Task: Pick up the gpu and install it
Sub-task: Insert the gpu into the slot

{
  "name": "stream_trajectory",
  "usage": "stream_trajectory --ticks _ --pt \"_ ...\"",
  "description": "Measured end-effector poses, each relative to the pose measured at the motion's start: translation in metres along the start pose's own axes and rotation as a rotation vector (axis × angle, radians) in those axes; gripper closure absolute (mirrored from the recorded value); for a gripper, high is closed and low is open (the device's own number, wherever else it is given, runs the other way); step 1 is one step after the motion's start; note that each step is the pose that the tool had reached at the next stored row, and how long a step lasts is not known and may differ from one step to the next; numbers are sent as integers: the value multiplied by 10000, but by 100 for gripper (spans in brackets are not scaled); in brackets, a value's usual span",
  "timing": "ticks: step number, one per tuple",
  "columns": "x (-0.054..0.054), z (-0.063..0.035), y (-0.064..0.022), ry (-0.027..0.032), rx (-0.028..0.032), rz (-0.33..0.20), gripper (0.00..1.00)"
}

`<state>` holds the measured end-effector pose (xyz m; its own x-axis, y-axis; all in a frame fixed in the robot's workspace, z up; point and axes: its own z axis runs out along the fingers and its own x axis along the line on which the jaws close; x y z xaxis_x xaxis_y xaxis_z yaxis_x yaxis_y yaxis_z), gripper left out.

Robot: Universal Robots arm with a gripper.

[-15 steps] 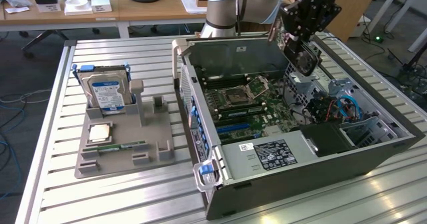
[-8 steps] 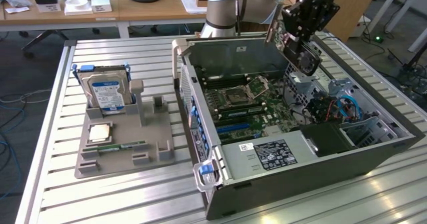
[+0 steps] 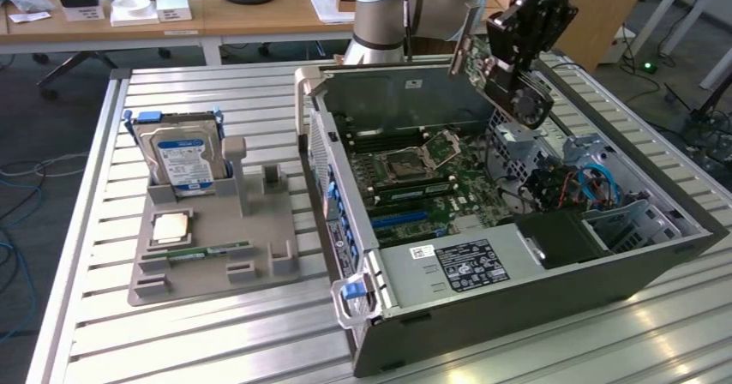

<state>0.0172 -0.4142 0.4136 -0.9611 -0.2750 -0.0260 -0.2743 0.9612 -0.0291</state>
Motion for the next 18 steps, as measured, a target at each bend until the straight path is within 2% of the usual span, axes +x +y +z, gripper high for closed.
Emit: stream_trajectory --ticks 18 --pt "1 2 0 -70 -46 -2653 74"
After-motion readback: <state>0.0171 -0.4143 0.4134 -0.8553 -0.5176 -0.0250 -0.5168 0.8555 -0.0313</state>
